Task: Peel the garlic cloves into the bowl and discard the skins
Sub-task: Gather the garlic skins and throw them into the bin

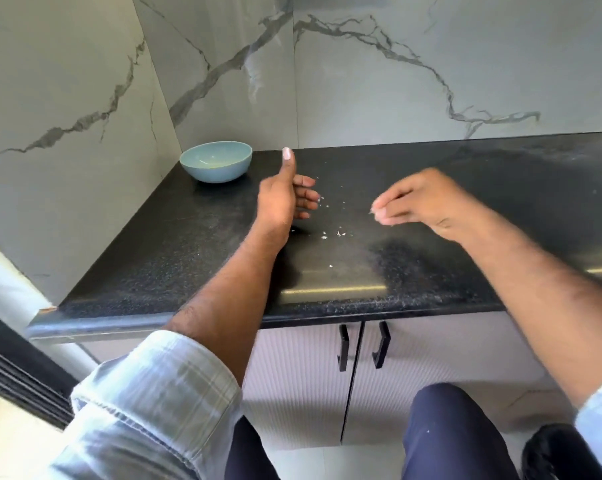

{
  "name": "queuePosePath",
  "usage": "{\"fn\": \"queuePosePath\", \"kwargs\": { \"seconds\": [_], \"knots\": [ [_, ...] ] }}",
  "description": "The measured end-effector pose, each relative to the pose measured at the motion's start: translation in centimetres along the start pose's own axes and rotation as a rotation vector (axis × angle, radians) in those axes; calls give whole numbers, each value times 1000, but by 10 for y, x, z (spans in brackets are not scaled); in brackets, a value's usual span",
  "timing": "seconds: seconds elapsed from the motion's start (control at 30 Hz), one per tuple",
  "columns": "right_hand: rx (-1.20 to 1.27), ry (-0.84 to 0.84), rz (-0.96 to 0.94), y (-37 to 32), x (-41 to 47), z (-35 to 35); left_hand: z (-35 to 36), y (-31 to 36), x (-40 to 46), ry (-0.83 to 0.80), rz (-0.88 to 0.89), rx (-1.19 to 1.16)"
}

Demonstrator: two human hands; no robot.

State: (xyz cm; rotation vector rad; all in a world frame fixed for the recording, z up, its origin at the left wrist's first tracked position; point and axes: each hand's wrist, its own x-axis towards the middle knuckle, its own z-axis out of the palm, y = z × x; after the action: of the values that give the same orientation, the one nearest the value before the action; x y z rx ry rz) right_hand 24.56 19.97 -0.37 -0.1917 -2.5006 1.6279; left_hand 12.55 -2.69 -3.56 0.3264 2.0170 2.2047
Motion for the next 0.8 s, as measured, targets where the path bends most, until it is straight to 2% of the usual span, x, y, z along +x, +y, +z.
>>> {"fn": "queuePosePath", "kwargs": {
  "seconds": [0.07, 0.23, 0.4, 0.53, 0.63, 0.8],
  "knots": [
    [324, 93, 56, 20, -24, -31, 40, 0, -18, -91, -46, -13],
    [546, 320, 114, 69, -103, -97, 158, -9, -71, -335, -60, -42],
    [598, 525, 91, 108, -193, -157, 274, -15, -142, -577, -4, 0],
    [588, 689, 158, 157, -278, -198, 346, -41, -187, -678, 119, 82],
    [586, 780, 265, 217, -339, -216, 393, -95, -215, -762, 247, 273],
    [608, 881, 440, 337, -394, -213, 442, -202, -255, -980, 287, 572]
  ]
}}
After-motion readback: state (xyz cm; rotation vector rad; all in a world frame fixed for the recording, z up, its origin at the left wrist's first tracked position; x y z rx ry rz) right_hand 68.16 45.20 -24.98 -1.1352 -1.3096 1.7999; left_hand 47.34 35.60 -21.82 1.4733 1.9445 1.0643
